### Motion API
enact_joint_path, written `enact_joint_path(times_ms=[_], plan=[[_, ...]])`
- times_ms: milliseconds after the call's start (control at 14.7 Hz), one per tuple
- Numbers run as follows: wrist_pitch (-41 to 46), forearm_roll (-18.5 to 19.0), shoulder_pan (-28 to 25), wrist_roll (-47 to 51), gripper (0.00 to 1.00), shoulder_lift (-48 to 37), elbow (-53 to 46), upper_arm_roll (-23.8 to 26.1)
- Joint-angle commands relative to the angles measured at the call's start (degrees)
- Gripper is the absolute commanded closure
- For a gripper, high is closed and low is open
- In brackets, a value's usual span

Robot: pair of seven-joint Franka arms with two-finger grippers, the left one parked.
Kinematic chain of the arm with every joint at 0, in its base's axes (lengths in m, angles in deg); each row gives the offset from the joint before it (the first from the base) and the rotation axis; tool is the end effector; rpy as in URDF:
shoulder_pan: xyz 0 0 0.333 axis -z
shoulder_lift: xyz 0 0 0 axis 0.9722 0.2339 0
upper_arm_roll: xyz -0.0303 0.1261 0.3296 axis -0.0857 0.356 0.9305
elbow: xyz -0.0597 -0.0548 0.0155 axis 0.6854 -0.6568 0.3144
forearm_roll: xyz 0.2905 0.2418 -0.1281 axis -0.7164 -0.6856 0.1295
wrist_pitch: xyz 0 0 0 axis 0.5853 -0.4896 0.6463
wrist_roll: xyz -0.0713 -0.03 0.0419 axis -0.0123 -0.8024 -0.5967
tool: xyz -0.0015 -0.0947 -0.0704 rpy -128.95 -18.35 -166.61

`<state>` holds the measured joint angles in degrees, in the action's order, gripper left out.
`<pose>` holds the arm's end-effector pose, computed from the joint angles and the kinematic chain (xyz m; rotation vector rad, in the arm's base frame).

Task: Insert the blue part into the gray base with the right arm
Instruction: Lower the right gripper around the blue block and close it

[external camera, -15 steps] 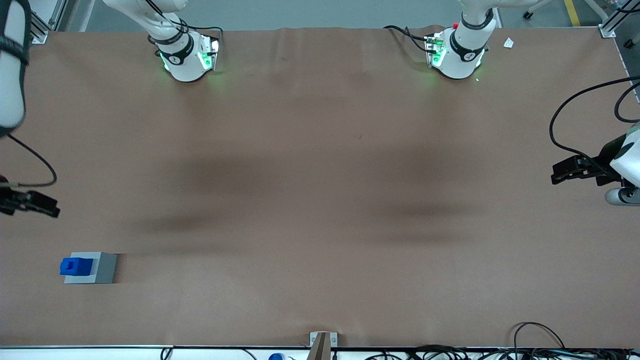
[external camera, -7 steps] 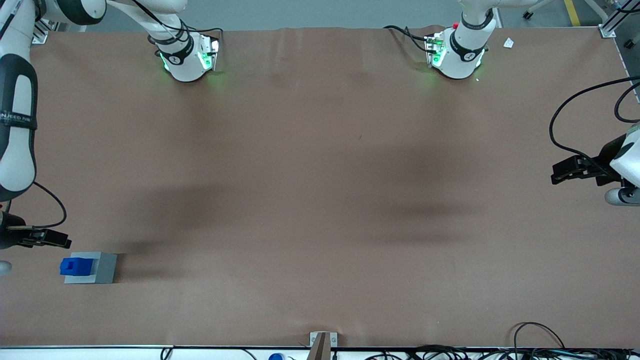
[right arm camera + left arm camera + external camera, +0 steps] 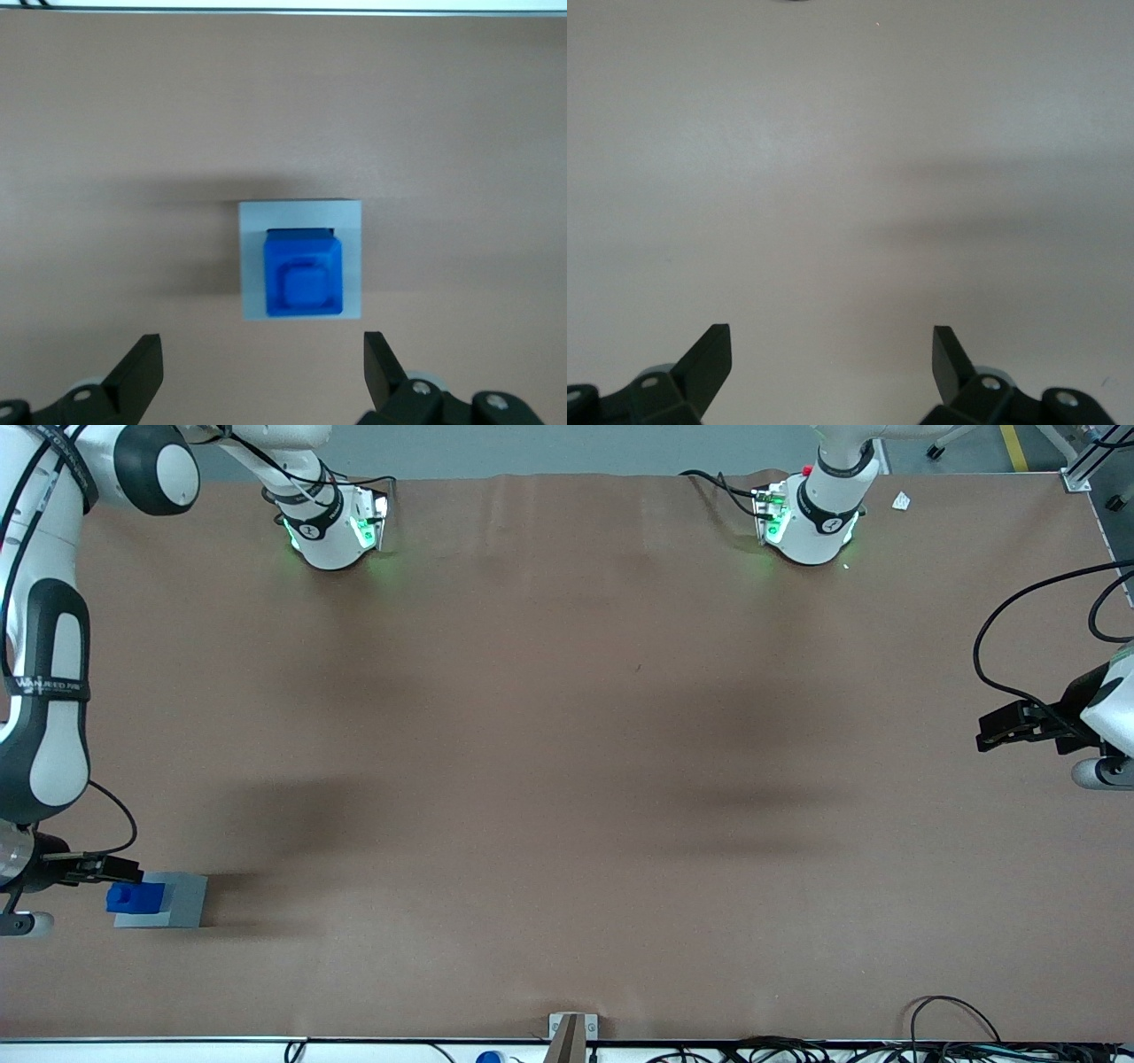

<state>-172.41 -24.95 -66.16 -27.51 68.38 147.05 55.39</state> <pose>0.7885 -0.1749 0.3646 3.1222 0.0148 0.0992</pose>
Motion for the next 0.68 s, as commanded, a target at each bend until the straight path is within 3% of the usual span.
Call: enact_joint_path(times_ms=[0,614], plan=[[-0.5,0.0,1.2,-1.3,0.00,2.3,-2.7,0.6],[-4.9,-0.1,1.3,-1.0,0.00,5.2,-2.7,0.7]])
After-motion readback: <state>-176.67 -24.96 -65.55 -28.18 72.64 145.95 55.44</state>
